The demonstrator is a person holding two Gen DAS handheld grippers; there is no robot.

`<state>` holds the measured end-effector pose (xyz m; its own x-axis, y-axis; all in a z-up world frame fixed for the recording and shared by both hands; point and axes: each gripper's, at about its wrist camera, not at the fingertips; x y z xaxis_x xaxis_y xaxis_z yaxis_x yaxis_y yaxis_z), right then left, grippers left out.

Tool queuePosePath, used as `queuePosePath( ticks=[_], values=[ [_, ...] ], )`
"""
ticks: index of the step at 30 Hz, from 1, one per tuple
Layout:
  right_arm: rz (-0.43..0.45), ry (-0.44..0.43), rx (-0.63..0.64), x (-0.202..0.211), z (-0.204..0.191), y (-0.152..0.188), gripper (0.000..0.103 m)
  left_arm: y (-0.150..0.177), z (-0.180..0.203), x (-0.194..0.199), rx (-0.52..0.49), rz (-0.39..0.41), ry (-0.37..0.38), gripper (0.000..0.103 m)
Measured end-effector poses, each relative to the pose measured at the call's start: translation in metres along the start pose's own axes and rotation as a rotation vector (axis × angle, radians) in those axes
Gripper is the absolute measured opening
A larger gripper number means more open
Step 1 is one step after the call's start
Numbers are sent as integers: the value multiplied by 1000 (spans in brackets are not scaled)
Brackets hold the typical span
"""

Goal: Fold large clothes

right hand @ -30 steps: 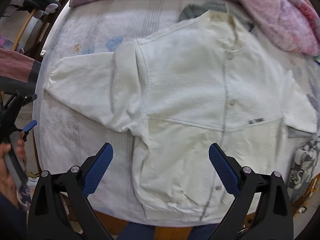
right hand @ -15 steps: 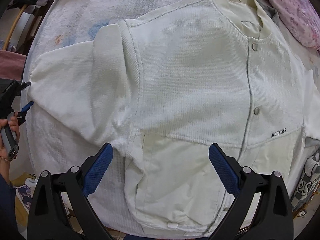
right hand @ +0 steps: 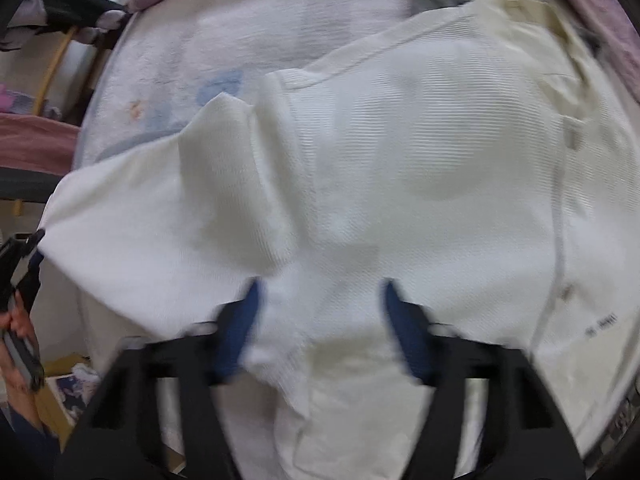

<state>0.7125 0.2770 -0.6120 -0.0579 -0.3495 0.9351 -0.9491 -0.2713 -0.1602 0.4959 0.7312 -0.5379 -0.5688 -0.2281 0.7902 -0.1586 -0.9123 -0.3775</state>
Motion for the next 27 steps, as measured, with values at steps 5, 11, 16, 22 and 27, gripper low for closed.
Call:
queuePosePath(
  ticks=[5, 11, 16, 22, 27],
  values=[
    [-99, -29, -47, -56, 12, 5, 0, 10, 28, 59, -76, 78, 53, 19],
    [-134, -167, -161, -54, 38, -2, 0, 49, 114, 123, -239, 151, 185, 19],
    [-57, -268, -170, 13, 93, 6, 6, 104, 218, 159, -360, 186, 330, 19],
    [65, -199, -211, 107, 218, 32, 6, 228, 345, 145, -510, 75, 475, 19],
    [194, -55, -307, 192, 361, 59, 6, 353, 418, 104, -583, -64, 514, 19]
  ],
)
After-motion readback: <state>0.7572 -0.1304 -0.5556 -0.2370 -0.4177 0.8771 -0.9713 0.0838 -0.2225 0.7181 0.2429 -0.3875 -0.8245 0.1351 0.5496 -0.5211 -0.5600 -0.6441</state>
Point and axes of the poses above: each gripper's, at about its wrist camera, not at the fingertips, and x roughly against the way its jaws point, z to its right, y to its underside, and after that the axes turned 8 degrees about z, right-handed
